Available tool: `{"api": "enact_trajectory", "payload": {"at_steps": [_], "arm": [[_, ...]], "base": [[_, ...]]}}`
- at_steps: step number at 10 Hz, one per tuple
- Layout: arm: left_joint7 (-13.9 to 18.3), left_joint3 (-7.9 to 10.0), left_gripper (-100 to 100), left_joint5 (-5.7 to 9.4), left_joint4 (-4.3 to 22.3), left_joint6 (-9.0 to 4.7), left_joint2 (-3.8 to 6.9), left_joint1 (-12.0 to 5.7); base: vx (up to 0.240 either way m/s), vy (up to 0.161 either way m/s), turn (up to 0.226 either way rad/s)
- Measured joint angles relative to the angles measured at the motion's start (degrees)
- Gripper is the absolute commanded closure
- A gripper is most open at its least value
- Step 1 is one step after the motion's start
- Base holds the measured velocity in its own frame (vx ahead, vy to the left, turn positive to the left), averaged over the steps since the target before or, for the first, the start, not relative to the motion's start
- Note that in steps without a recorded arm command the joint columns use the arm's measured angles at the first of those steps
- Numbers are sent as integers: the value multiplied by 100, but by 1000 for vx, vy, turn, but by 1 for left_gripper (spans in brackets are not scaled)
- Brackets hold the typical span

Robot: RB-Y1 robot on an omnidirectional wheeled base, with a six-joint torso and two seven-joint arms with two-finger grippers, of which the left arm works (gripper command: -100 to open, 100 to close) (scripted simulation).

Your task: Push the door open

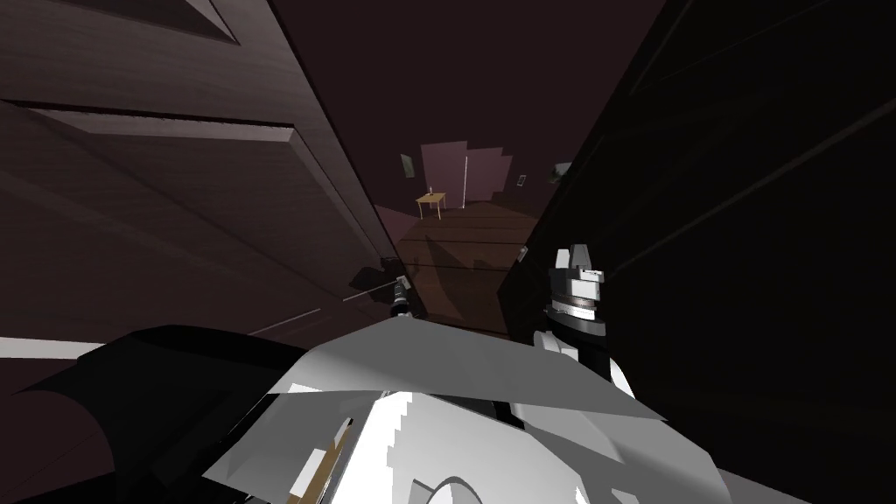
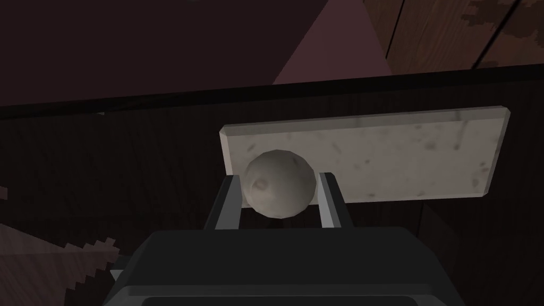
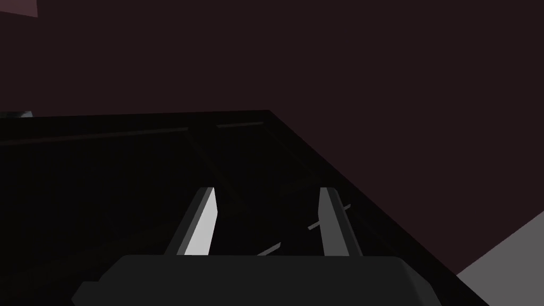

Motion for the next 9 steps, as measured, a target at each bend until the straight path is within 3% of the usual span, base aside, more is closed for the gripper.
{"api": "enact_trajectory", "payload": {"at_steps": [1, 4, 6, 9], "arm": [[-23, 19, 100, 13, -77, 54, 1, 1], [-199, 252, 100, 260, -272, 184, -53, 150], [-273, 407, 100, 414, -255, 148, -15, 158], [-455, 654, 100, 660, -439, 149, -91, 298]], "base": [[96, 20, -74], [166, 15, -41], [169, 44, -51], [166, 41, -38]]}}
